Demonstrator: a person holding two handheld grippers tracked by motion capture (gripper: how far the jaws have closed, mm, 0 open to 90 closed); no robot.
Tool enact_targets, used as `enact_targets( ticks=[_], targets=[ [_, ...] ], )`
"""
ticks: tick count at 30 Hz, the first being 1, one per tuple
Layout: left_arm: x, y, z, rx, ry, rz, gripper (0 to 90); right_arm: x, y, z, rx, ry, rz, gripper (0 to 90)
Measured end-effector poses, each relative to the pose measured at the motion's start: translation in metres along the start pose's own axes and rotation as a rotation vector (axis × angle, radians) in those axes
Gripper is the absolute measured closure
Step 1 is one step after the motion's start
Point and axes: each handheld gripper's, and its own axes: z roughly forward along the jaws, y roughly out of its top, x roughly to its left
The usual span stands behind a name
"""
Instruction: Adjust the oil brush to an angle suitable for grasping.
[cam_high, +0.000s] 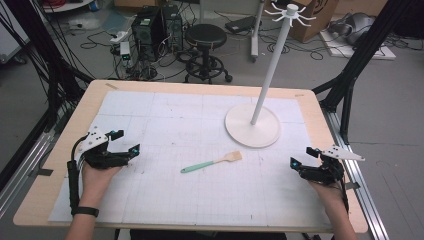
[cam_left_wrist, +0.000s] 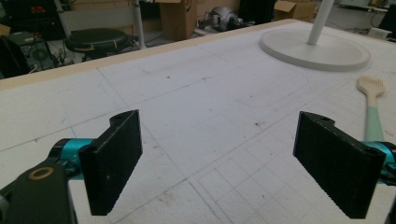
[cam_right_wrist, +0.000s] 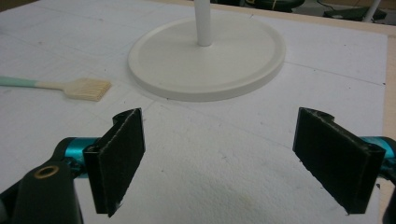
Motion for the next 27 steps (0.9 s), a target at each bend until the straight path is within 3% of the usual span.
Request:
enact_targets(
  ticks=[10, 27],
  targets=[
    [0.001, 0.002, -0.001, 0.006, -0.013, -0.026, 16.0, 0.000, 0.001, -0.003, -0.013, 0.004, 0.007, 15.1],
    [-0.016, 0.027, 0.010, 0.017, -0.114, -0.005, 13.4, 0.001, 0.005, -0.005, -0.035, 0.017, -0.001, 11.8]
  ],
)
